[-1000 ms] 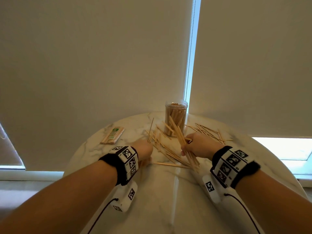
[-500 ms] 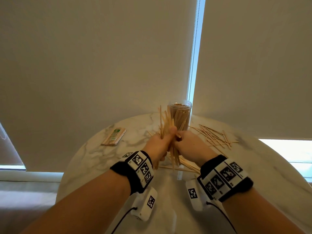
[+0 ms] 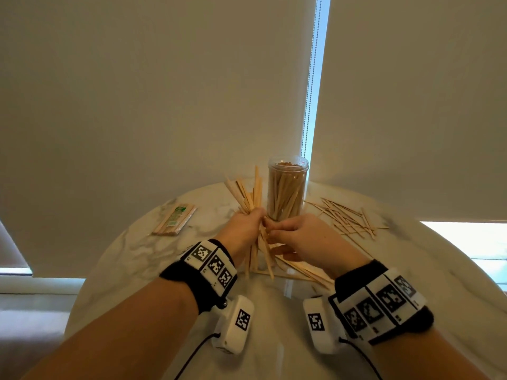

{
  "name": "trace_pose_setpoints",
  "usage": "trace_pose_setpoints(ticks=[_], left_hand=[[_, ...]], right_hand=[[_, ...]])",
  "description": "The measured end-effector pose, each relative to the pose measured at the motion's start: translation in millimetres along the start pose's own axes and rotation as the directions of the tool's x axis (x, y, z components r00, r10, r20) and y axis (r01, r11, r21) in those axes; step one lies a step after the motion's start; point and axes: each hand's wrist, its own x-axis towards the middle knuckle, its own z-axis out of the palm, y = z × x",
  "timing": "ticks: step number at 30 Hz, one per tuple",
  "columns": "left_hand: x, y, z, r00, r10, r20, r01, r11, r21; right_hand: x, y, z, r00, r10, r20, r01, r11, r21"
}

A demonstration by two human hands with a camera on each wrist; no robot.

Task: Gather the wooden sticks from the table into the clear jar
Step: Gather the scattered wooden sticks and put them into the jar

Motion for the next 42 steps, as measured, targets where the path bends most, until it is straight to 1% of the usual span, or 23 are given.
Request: trace_pose_setpoints(ticks=[2, 3, 5, 6, 8, 11, 14, 16, 17, 18, 19, 20, 22, 23, 28, 31, 32, 34, 36, 37, 39, 40, 42], left_hand=[[4, 3, 1, 0.999, 0.02, 0.031, -0.017, 0.997, -0.071], [7, 5, 3, 0.999, 0.032, 0.039, -0.027, 0.994, -0.107], [9, 10, 7, 0.995, 0.084, 0.05, -0.075, 0.984, -0.163], [8, 12, 9, 0.99, 0.123, 0.073, -0.11, 0.981, -0.16], [7, 15, 14, 0.967, 0.204, 0.151, -0.198, 0.979, -0.056], [4, 15, 23, 0.919, 0.238, 0.314, -0.263, 0.964, 0.038], [5, 18, 26, 0.892, 0.263, 0.369, -0.319, 0.942, 0.1], [6, 18, 27, 0.865, 0.308, 0.396, -0.378, 0.919, 0.11], [7, 17, 28, 0.856, 0.323, 0.403, -0.397, 0.911, 0.113], [7, 16, 28, 0.851, 0.333, 0.407, -0.407, 0.907, 0.107], [8, 16, 29, 0.846, 0.335, 0.414, -0.407, 0.908, 0.097], [8, 14, 29, 0.844, 0.331, 0.422, -0.402, 0.911, 0.089], [7, 14, 29, 0.841, 0.328, 0.431, -0.397, 0.915, 0.078], [5, 13, 28, 0.84, 0.33, 0.43, -0.393, 0.917, 0.063], [3, 12, 23, 0.872, 0.293, 0.392, -0.331, 0.943, 0.032], [2, 13, 25, 0.87, 0.279, 0.408, -0.32, 0.947, 0.036], [2, 14, 27, 0.87, 0.274, 0.41, -0.313, 0.949, 0.031], [0, 14, 29, 0.881, 0.256, 0.397, -0.287, 0.958, 0.018], [1, 11, 29, 0.887, 0.262, 0.381, -0.29, 0.957, 0.018], [2, 11, 28, 0.884, 0.276, 0.376, -0.305, 0.952, 0.019], [1, 11, 28, 0.875, 0.314, 0.37, -0.336, 0.942, -0.004], [1, 12, 28, 0.874, 0.329, 0.358, -0.342, 0.939, -0.028], [0, 16, 24, 0.889, 0.349, 0.297, -0.333, 0.937, -0.104]], right_hand=[[0, -3, -13, 0.999, 0.038, -0.014, -0.038, 0.999, 0.0], [1, -5, -19, 0.999, 0.021, -0.047, -0.022, 1.0, -0.021], [4, -13, -25, 0.983, -0.101, -0.154, 0.087, 0.991, -0.101], [5, -19, -26, 0.961, -0.186, -0.203, 0.157, 0.976, -0.152], [10, -30, -22, 0.907, -0.33, -0.261, 0.268, 0.932, -0.245], [19, -43, -19, 0.847, -0.415, -0.331, 0.337, 0.902, -0.269], [27, -44, -26, 0.747, -0.453, -0.487, 0.324, 0.887, -0.328], [30, -39, -34, 0.689, -0.451, -0.568, 0.274, 0.887, -0.372], [32, -36, -38, 0.666, -0.44, -0.603, 0.228, 0.889, -0.396], [33, -33, -41, 0.66, -0.424, -0.62, 0.183, 0.891, -0.415], [34, -31, -44, 0.683, -0.401, -0.611, 0.16, 0.898, -0.411], [34, -31, -46, 0.724, -0.372, -0.581, 0.168, 0.912, -0.374], [35, -32, -47, 0.803, -0.335, -0.494, 0.237, 0.938, -0.252], [35, -32, -47, 0.816, -0.341, -0.466, 0.263, 0.938, -0.225], [33, -35, -44, 0.819, -0.426, -0.384, 0.345, 0.901, -0.263], [29, -39, -42, 0.785, -0.441, -0.436, 0.356, 0.896, -0.266], [29, -39, -42, 0.798, -0.437, -0.414, 0.324, 0.891, -0.317], [29, -39, -40, 0.854, -0.408, -0.321, 0.254, 0.868, -0.428], [29, -39, -38, 0.866, -0.407, -0.291, 0.237, 0.845, -0.479], [29, -39, -37, 0.866, -0.415, -0.28, 0.247, 0.841, -0.482], [27, -40, -36, 0.908, -0.366, -0.207, 0.237, 0.852, -0.467], [27, -40, -34, 0.928, -0.333, -0.165, 0.236, 0.871, -0.43], [28, -40, -32, 0.941, -0.295, -0.164, 0.237, 0.924, -0.3]])
